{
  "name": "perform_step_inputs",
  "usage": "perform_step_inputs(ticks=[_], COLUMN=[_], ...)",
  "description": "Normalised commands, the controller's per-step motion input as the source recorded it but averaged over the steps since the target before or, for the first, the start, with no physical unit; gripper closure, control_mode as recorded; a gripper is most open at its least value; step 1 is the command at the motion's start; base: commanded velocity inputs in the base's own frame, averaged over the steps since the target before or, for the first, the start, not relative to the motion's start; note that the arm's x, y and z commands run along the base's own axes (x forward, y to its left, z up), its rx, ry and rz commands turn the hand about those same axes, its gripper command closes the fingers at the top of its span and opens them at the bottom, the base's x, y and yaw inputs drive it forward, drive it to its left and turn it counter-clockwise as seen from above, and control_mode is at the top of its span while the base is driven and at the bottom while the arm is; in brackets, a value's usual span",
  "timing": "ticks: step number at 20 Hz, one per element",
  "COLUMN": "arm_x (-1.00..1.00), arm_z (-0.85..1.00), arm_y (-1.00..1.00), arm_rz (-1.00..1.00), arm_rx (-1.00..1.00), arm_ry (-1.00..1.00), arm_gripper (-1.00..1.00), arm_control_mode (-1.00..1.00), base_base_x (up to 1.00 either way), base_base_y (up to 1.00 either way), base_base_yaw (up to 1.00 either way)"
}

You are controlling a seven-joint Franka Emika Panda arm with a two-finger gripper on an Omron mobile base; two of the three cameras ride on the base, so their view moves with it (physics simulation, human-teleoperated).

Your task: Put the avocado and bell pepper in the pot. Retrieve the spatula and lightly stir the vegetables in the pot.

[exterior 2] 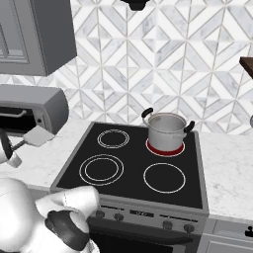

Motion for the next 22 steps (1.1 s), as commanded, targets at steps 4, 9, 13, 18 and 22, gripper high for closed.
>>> perform_step_inputs(ticks=[4,9,13,18,22], arm_x=[0.0,0.0,0.0,0.13,0.5], arm_z=[1.0,1.0,1.0,0.68,0.11], arm_y=[-0.58,-0.69,-0.69,-0.65,-0.65], arm_rz=[-0.27,-0.36,-0.41,-0.42,-0.43], arm_rx=[0.45,0.54,0.54,0.42,0.21], arm_ry=[0.19,0.34,0.39,0.41,0.29], arm_gripper=[1.0,1.0,1.0,1.0,1.0], arm_control_mode=[-1.0,-1.0,-1.0,-1.0,-1.0], base_base_x=[0.0,0.0,0.0,0.0,0.0], base_base_y=[0.0,0.0,0.0,0.0,0.0], base_base_yaw=[0.0,0.0,0.0,0.0,0.0])
